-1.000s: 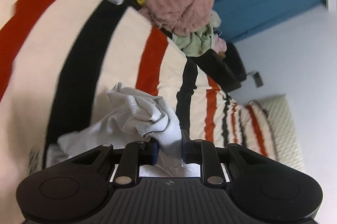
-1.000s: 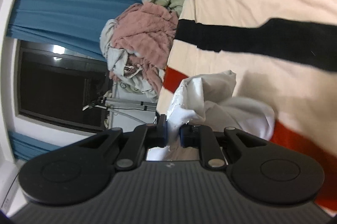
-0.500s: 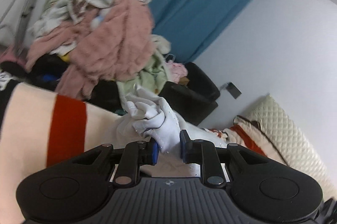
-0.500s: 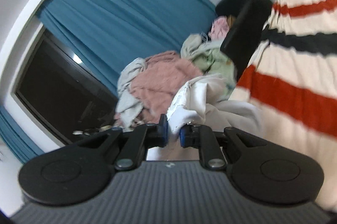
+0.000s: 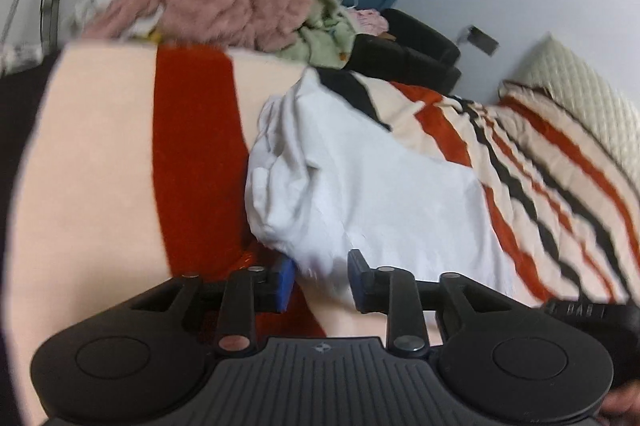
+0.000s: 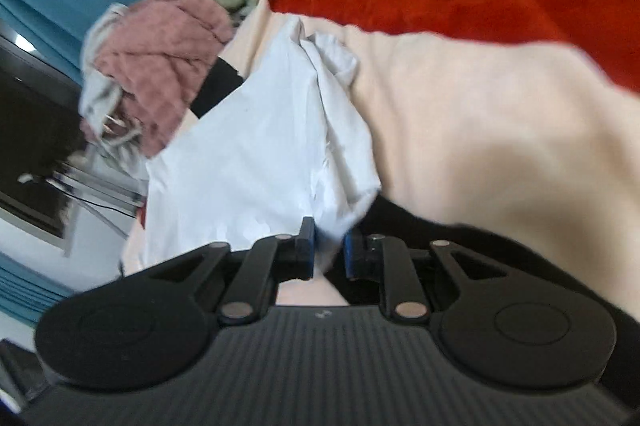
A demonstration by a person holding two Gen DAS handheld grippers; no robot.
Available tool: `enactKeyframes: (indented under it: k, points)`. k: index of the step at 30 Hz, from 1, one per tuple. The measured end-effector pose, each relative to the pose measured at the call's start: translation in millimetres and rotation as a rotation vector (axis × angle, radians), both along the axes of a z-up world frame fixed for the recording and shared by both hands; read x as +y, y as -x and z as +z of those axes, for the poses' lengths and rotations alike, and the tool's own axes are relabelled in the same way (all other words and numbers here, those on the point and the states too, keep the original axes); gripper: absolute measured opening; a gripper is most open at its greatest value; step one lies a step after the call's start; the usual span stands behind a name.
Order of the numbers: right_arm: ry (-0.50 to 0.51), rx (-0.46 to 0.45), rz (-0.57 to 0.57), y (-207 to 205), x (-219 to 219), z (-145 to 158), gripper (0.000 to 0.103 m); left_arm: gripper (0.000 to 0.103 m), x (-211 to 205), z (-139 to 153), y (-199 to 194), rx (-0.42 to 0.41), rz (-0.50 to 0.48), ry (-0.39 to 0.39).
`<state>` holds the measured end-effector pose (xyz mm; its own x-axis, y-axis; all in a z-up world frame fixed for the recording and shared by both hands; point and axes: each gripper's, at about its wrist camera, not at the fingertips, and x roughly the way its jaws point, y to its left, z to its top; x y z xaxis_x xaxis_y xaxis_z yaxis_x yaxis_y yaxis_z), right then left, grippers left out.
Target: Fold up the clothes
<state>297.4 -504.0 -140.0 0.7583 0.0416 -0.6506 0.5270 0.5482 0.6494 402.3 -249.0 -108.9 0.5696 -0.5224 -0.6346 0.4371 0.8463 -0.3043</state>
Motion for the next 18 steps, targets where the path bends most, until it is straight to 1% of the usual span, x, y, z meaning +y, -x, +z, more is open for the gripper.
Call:
enactKeyframes:
  k: [1,2,4,5,8,9,12,16,17,18]
  points:
    - [0.014,0.017,0.007,5,3,12,0.018,0.044,0,11,9,-0.014,-0.012,-0.010]
    - [0.026,0.014,0.023,11,6,23,0.018,0.045,2,27,21,-0.034,-0.021,-0.011]
    - [0.086,0.001,0.053,28,16,50,0.018,0.045,7,64,47,-0.082,-0.032,-0.003]
    - [0.114,-0.014,0.065,38,22,65,0.018,0.047,10,82,60,-0.107,-0.038,0.000]
    - [0.144,-0.064,0.089,66,34,107,0.018,0.053,18,140,104,-0.171,-0.042,0.023]
    - [0.162,-0.072,0.093,76,38,121,0.018,0.053,20,159,118,-0.190,-0.035,0.030]
    - [0.208,-0.112,0.108,107,53,160,0.018,0.059,32,211,164,-0.252,-0.019,0.054]
    - [0.277,-0.151,0.154,148,75,202,0.018,0.070,50,261,231,-0.322,-0.006,0.048]
    - [0.293,-0.163,0.168,158,81,210,0.018,0.078,55,269,248,-0.338,-0.008,0.042]
    - [0.311,-0.176,0.185,170,88,218,0.018,0.083,59,275,266,-0.357,-0.011,0.034]
